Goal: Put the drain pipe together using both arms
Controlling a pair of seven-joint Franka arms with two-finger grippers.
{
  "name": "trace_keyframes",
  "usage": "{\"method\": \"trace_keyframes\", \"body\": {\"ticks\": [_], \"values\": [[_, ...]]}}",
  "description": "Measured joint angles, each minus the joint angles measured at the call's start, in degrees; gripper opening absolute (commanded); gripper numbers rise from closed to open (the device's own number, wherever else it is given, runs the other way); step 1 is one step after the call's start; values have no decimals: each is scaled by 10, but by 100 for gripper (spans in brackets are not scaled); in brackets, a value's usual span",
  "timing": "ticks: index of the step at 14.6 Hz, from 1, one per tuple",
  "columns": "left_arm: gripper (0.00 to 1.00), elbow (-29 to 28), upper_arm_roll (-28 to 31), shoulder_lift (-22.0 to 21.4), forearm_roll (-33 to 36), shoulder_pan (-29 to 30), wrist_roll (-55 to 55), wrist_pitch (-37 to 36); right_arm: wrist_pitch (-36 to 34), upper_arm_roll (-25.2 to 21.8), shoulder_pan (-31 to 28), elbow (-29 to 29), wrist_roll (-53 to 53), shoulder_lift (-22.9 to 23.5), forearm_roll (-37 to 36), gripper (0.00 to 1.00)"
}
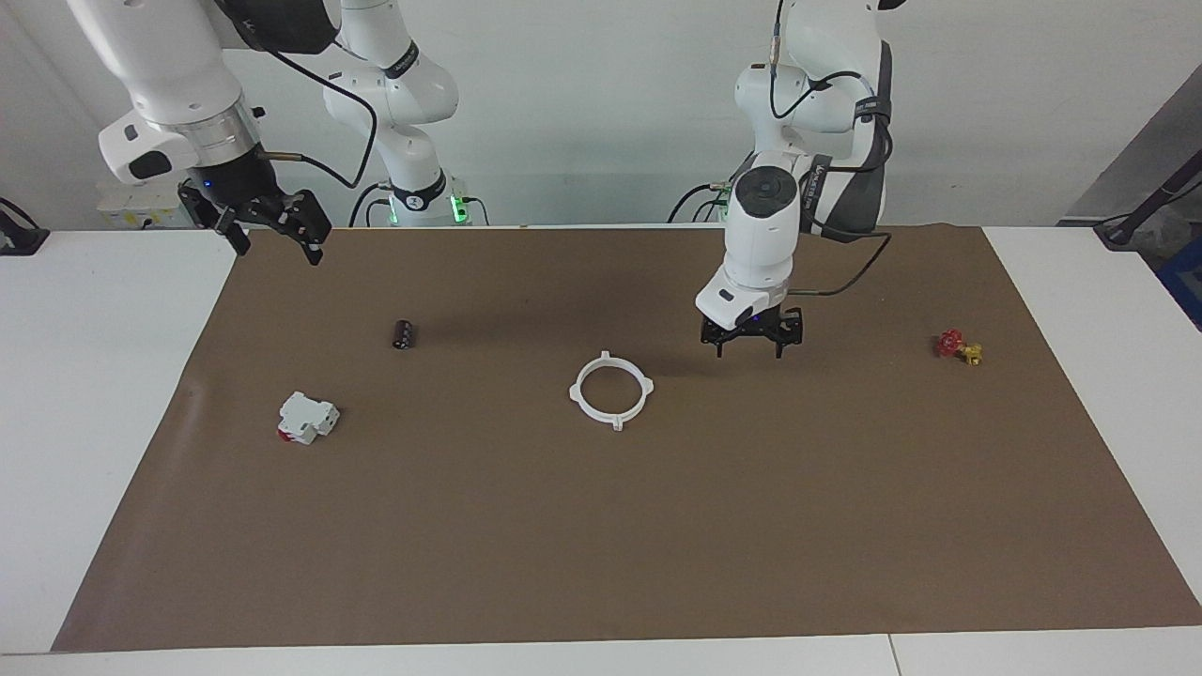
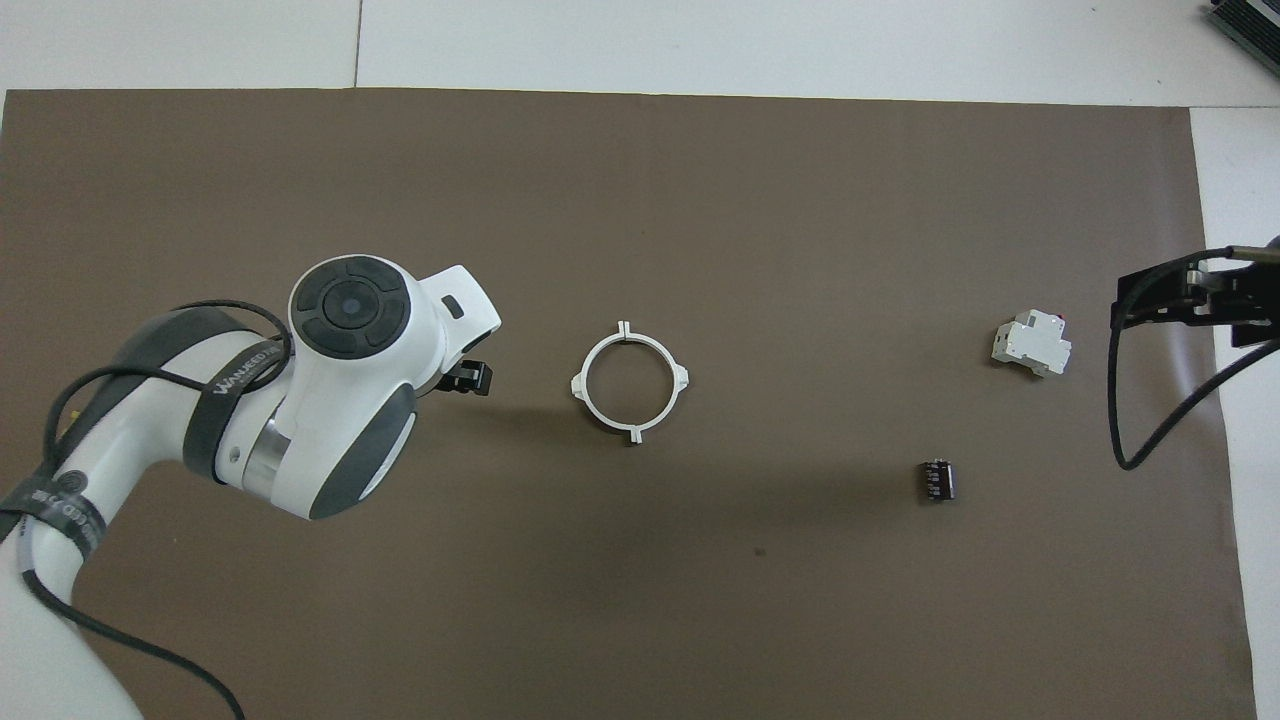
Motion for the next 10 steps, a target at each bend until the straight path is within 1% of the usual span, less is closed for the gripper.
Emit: {"method": "trace_keyframes", "body": {"ticks": [5, 8, 10], "values": [[100, -1, 1, -22, -12, 73, 86, -65, 0, 0, 0, 0, 0, 0, 0, 100], [100, -1, 3, -29, -61, 139, 182, -83, 0, 0, 0, 0, 0, 0, 0, 100], [100, -1, 4, -37, -75, 184, 223, -87, 0, 0, 0, 0, 0, 0, 0, 100]]}}
